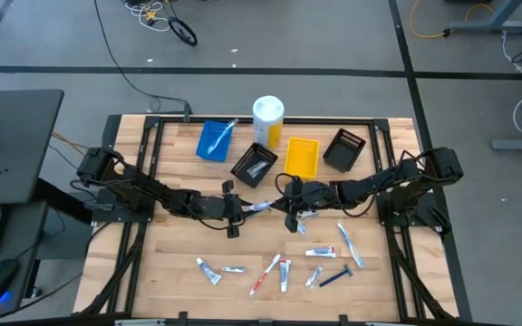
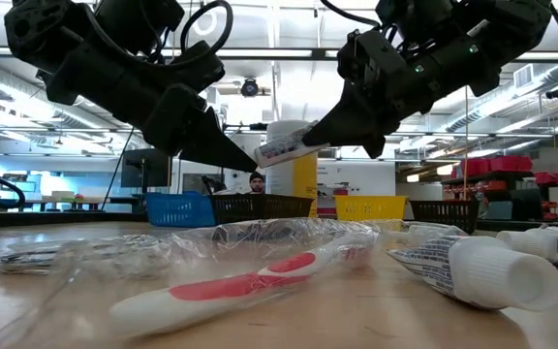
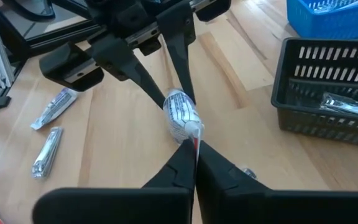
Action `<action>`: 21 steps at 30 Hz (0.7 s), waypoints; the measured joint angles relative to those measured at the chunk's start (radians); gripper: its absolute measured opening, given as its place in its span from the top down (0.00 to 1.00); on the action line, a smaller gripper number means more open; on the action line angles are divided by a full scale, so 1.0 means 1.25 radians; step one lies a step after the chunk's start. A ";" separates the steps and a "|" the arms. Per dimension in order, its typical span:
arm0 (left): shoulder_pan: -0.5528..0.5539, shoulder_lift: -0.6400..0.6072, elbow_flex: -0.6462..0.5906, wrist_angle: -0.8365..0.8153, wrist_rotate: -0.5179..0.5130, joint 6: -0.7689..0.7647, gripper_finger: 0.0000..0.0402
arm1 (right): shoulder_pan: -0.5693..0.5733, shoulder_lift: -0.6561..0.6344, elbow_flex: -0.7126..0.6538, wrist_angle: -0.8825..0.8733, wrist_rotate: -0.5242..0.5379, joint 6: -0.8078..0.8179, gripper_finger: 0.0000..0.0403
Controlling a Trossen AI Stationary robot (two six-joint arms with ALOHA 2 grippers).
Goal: Pick & Place Travel size toiletries
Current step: Put the toothpaste into the yellow bin
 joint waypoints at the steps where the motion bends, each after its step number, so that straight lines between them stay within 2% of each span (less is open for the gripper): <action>1: 0.000 0.000 0.000 0.000 0.000 -0.004 0.76 | 0.000 0.000 0.000 -0.002 0.000 0.000 0.99; 9: 0.019 -0.001 0.001 0.000 -0.039 -0.035 0.73 | -0.002 -0.008 -0.002 -0.084 0.016 0.005 1.00; 14: 0.035 -0.002 0.002 0.000 -0.042 -0.080 0.67 | -0.001 -0.070 -0.001 -0.146 0.077 -0.002 1.00; 17: 0.042 -0.001 0.000 -0.008 -0.039 -0.099 0.65 | -0.001 -0.140 -0.001 -0.267 0.189 -0.016 1.00; 21: 0.050 -0.001 0.001 -0.011 -0.039 -0.099 0.64 | -0.003 -0.235 0.000 -0.384 0.484 -0.009 1.00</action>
